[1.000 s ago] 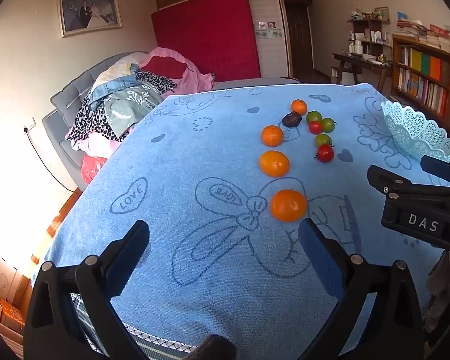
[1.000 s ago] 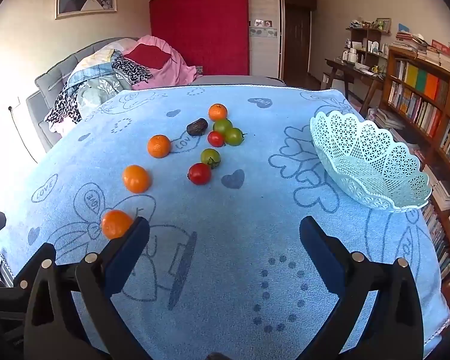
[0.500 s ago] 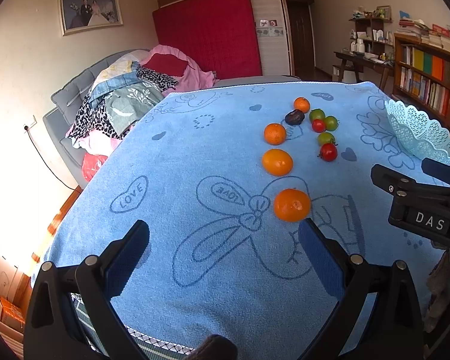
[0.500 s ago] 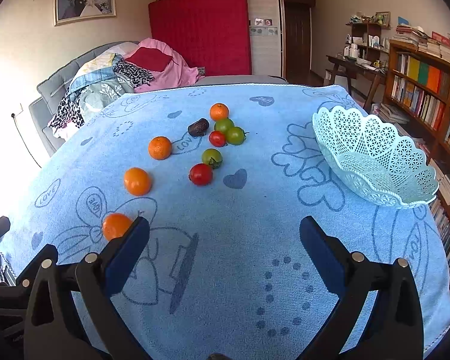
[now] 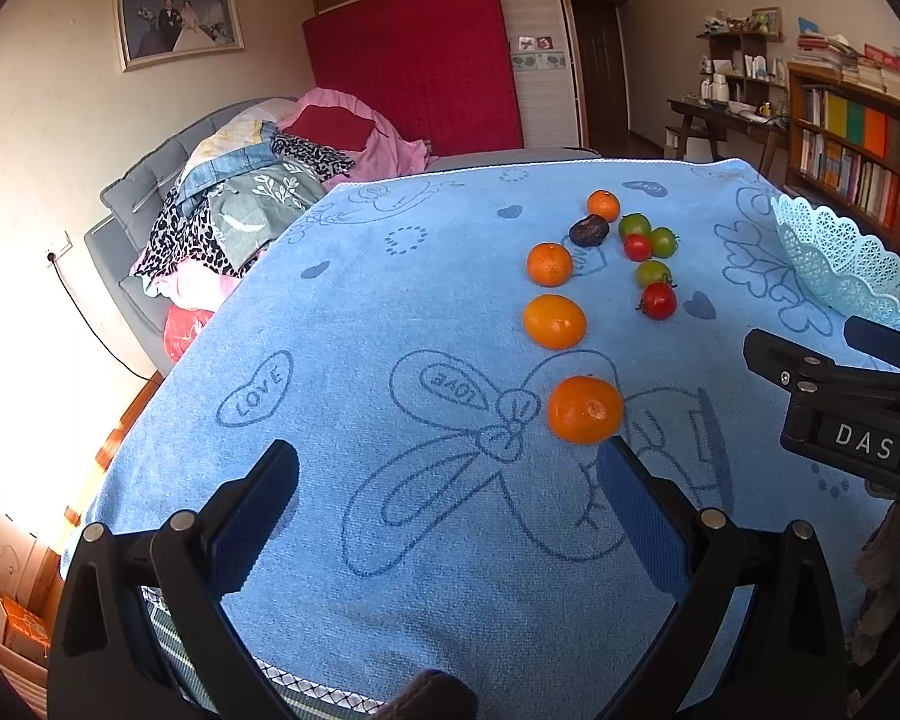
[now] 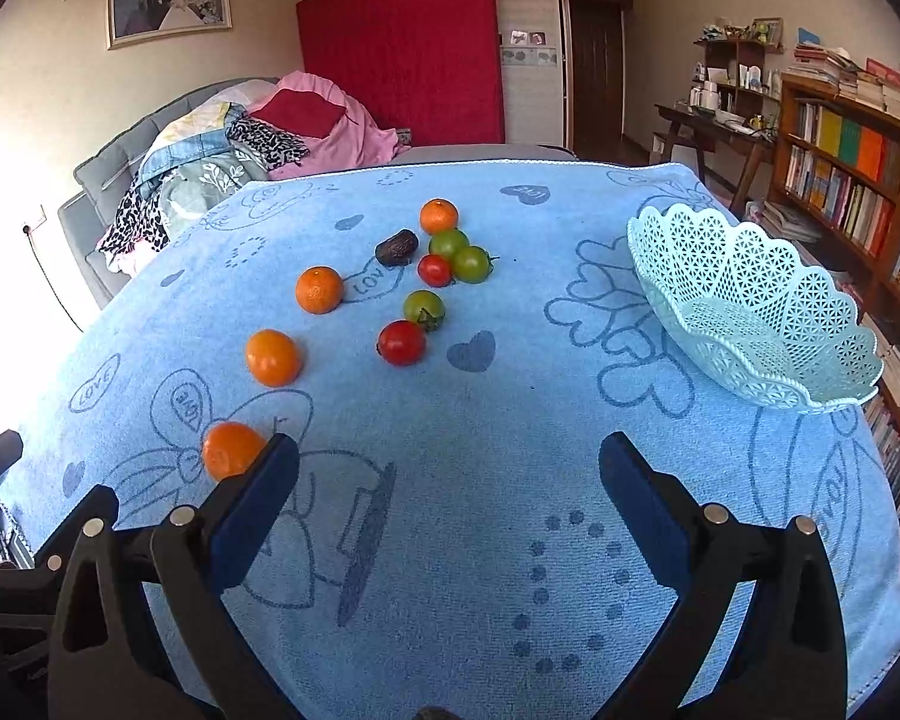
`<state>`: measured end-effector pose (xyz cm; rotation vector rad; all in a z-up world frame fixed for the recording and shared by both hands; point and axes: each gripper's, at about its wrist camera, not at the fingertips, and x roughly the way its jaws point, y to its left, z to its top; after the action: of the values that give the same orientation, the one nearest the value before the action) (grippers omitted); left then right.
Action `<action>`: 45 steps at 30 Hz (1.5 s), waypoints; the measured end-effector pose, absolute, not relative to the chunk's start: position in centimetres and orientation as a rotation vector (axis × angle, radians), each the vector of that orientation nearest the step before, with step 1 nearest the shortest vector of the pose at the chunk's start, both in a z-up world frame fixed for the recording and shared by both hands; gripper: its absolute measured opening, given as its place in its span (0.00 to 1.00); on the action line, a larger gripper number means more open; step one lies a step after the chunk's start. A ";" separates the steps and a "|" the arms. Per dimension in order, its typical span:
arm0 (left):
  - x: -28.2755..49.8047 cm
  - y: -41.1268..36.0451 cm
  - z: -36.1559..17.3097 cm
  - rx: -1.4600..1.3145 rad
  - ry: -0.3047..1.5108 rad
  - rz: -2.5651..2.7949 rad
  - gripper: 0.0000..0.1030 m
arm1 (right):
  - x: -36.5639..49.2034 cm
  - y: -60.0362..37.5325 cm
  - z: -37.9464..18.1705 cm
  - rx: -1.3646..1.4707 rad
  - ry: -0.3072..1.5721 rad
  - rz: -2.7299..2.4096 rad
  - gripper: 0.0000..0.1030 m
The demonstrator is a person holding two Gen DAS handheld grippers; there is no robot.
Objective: Organize fruits
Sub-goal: 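Move left tool toward the nearest orange while right tool moves toward a red tomato, then close left tool on the orange while right tool grasps the red tomato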
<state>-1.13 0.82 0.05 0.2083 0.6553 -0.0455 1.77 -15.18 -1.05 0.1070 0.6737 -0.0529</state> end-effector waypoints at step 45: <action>6.5 -1.5 -4.3 0.090 0.844 -0.295 0.71 | 4.5 -17.7 -2.9 0.137 0.748 -0.098 0.98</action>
<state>6.47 -1.47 -4.26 0.0899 0.8437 -0.2950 4.47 -17.71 -2.90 0.1365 0.7481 -0.0982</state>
